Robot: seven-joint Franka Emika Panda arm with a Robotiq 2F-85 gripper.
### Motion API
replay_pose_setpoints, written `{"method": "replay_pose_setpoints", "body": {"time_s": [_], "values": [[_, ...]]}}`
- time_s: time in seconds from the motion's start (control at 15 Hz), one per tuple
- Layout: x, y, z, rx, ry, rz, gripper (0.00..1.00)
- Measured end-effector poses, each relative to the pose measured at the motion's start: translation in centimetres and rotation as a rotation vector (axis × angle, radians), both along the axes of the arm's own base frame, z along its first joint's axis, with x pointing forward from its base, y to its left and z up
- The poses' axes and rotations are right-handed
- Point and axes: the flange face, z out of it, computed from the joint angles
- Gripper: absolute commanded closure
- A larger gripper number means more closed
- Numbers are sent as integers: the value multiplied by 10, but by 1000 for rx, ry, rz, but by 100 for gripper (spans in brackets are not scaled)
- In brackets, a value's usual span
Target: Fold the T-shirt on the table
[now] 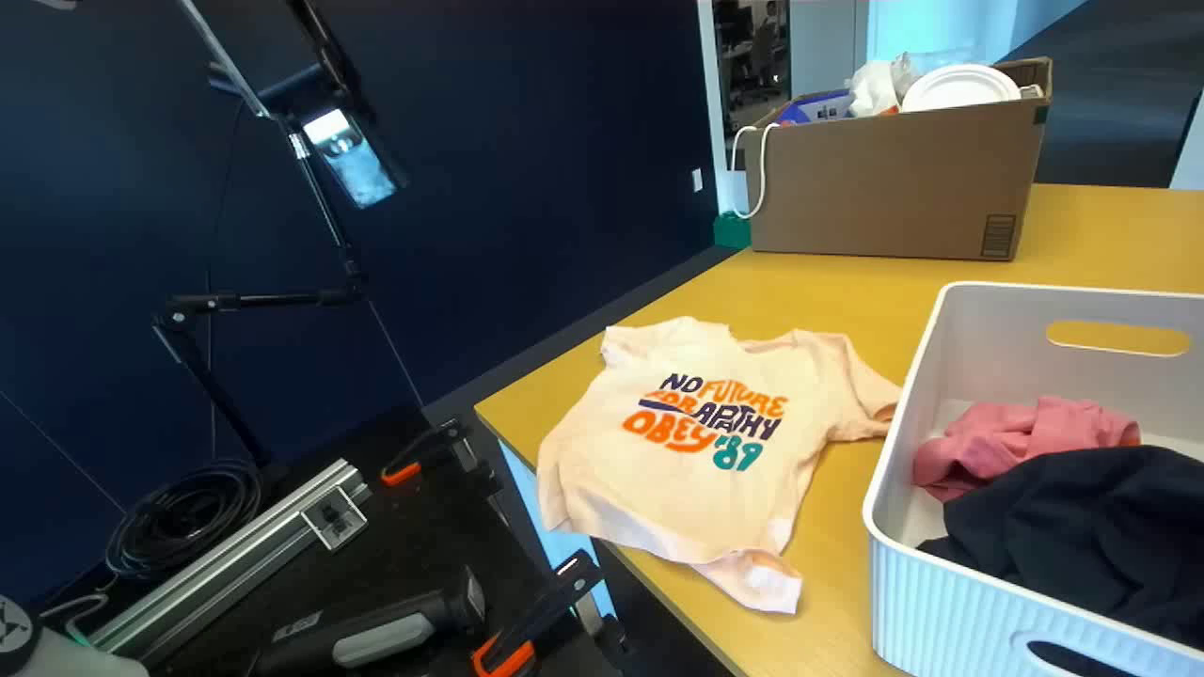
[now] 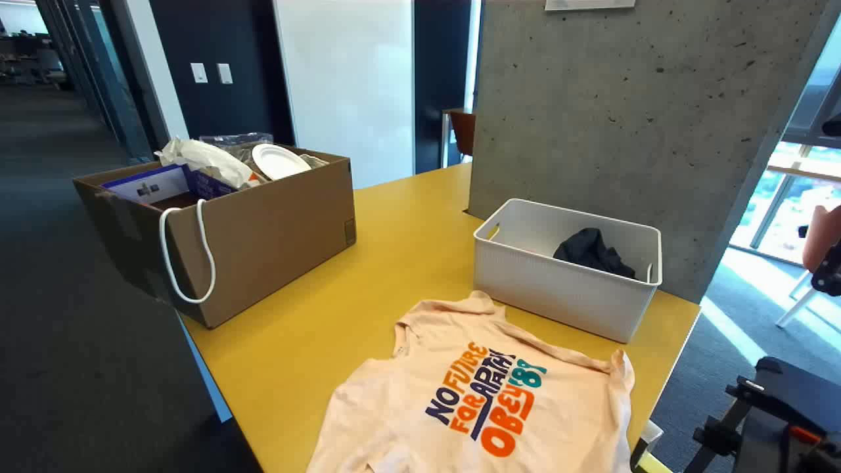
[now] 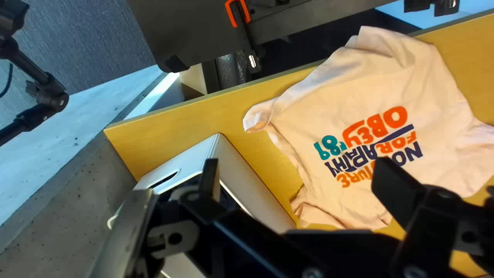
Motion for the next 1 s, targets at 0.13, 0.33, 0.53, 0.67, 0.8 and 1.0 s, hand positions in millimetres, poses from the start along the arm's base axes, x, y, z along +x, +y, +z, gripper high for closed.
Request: {"method": "replay_pose_setpoints", "body": {"time_s": [0.13, 0.33, 0.53, 0.67, 0.8, 1.0], "values": [[0, 0, 0, 0, 0, 0, 0], [0, 0, 0, 0, 0, 0, 0], [0, 0, 0, 0, 0, 0, 0], [6, 4, 5, 22, -6, 0, 0], [30, 18, 17, 69, -17, 12, 0], [79, 35, 25, 126, 17, 25, 0]]}}
